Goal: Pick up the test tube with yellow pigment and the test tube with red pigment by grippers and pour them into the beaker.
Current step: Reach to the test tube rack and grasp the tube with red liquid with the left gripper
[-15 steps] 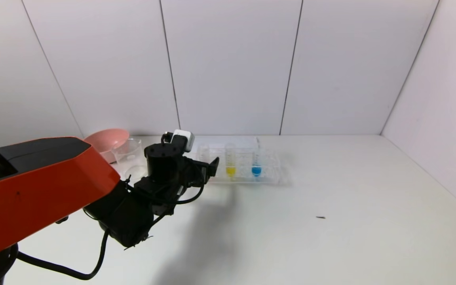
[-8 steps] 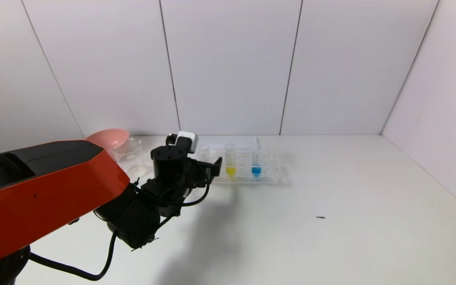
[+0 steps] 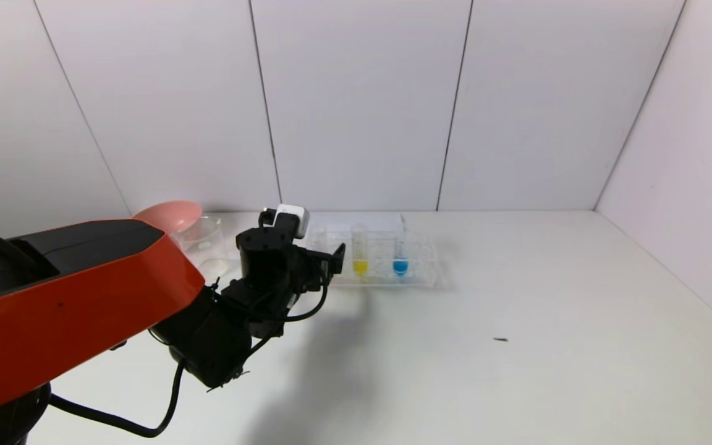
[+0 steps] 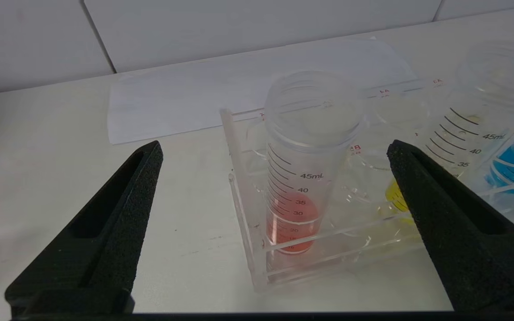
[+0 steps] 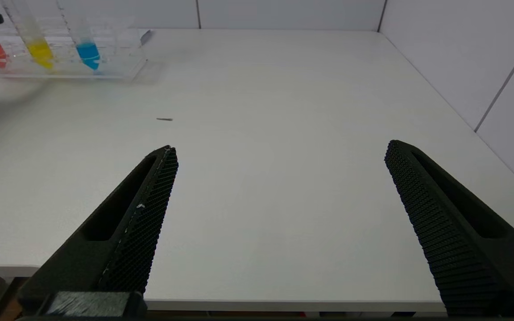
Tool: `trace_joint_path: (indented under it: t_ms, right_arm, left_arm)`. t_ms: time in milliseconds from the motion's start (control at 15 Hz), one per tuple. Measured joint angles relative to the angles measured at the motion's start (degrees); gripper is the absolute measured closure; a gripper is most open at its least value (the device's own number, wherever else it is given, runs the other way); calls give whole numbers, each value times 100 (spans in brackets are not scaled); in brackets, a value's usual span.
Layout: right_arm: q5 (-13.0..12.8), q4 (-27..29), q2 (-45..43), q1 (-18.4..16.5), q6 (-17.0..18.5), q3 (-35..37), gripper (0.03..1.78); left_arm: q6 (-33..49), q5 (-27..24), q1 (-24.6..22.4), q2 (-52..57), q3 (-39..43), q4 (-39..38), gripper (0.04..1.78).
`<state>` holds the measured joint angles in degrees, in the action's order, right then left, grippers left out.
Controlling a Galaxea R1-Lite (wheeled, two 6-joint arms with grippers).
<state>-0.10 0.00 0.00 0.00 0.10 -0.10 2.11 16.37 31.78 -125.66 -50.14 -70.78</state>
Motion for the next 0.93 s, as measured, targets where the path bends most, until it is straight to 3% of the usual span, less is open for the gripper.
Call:
trace_joint_path:
  t_ms: [400, 533, 733, 933]
  right_arm:
    - [0, 0, 0, 0, 0, 0, 11]
    - [2, 0, 0, 0, 0, 0, 11]
    - [0, 0, 0, 0, 0, 0, 11]
    - [0, 0, 0, 2, 0, 0, 11]
  left_arm:
    - [-11, -4, 2, -22, -40, 0, 7]
    - [-7, -30, 2, -30, -49, 0, 16]
    - [-10, -45, -4, -83, -115, 0, 50]
    - [-11, -55, -6, -135, -165, 2, 105]
